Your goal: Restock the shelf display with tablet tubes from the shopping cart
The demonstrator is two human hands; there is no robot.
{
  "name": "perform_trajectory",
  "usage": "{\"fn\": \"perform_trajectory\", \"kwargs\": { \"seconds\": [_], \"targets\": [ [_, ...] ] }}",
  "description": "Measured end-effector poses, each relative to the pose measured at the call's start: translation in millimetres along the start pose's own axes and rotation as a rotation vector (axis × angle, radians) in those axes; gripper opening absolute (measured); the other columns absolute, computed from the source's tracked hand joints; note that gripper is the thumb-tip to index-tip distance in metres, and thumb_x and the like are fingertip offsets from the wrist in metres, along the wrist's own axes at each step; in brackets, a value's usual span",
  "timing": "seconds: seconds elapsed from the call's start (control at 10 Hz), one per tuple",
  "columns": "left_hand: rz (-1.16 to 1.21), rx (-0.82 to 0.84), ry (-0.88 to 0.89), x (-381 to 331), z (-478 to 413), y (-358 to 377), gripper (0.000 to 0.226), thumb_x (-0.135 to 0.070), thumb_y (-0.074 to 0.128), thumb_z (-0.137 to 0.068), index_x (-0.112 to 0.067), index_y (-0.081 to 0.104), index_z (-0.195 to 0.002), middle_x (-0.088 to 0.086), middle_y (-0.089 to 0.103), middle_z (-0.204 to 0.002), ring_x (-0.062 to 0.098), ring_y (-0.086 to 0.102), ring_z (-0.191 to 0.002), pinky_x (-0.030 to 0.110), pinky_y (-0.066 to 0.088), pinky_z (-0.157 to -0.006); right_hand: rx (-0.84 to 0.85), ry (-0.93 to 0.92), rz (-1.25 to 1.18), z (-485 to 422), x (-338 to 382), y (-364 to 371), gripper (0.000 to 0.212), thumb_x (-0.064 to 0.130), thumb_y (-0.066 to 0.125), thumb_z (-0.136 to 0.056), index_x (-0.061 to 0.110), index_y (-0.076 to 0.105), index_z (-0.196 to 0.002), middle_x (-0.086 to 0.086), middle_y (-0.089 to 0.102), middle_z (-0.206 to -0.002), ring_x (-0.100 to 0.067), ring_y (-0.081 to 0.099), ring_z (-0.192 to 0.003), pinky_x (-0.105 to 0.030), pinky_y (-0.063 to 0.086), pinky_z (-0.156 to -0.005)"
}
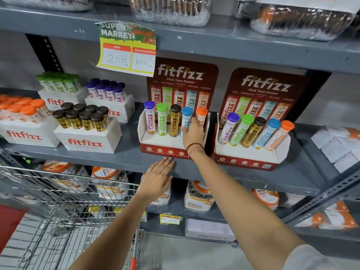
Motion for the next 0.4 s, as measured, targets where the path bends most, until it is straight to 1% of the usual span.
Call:
{"fn": "perform_trajectory", "kwargs": {
  "seconds": [0.1,0.2,0.3,0.4],
  "targets": [
    [0.000,-0.015,0.011,0,1,0,0.053,-0.035,0.033,-0.089,-0.006,0.049,-0.130,0.012,0.051,-0.134,0.026,0.045,-0.125,0.047,0.028,-0.103,-0.003,0.031,-0.008,0,-2,2,0.030,0.011,0.059,-0.089,0.001,0.051,-0.116,-0.019,0.060,-0.123,-0.034,0.057,-0.115,-0.042,0.050,-0.092],
    [0.007,0.010,-0.001,-1,0,-3,0.054,-0.036,0.033,-0.088,-0.005,0.050,-0.129,0.013,0.052,-0.134,0.028,0.045,-0.125,0.047,0.029,-0.103,0.007,0.065,-0.005,1,0,-2,0.030,0.011,0.059,-0.089,0.000,0.051,-0.115,-0.021,0.061,-0.121,-0.036,0.059,-0.113,-0.042,0.051,-0.090],
    [0.026,-0.021,-0.013,0,-2,-3,0.052,-0.036,0.036,-0.089,-0.006,0.050,-0.129,0.013,0.051,-0.135,0.028,0.044,-0.125,0.045,0.028,-0.105,0.030,0.071,0.014,6,-3,-5,0.029,0.013,0.059,-0.089,-0.001,0.055,-0.113,-0.022,0.063,-0.116,-0.035,0.061,-0.108,-0.038,0.053,-0.085],
    [0.101,-0.015,-0.066,-3,-10,-14,0.038,-0.025,0.050,-0.091,-0.009,0.053,-0.126,0.011,0.054,-0.132,0.028,0.047,-0.120,0.043,0.036,-0.100,0.015,0.058,0.013,17,-10,-15,0.022,0.017,0.059,-0.088,0.002,0.062,-0.105,-0.019,0.068,-0.108,-0.033,0.065,-0.100,-0.038,0.057,-0.081]
  ]
}}
Point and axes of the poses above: each hand's wrist, its own z-axis away from the middle knuckle, its own y-axis out of the palm, x = y × z, the point moved 4 cm from there along -z, towards the middle knuckle
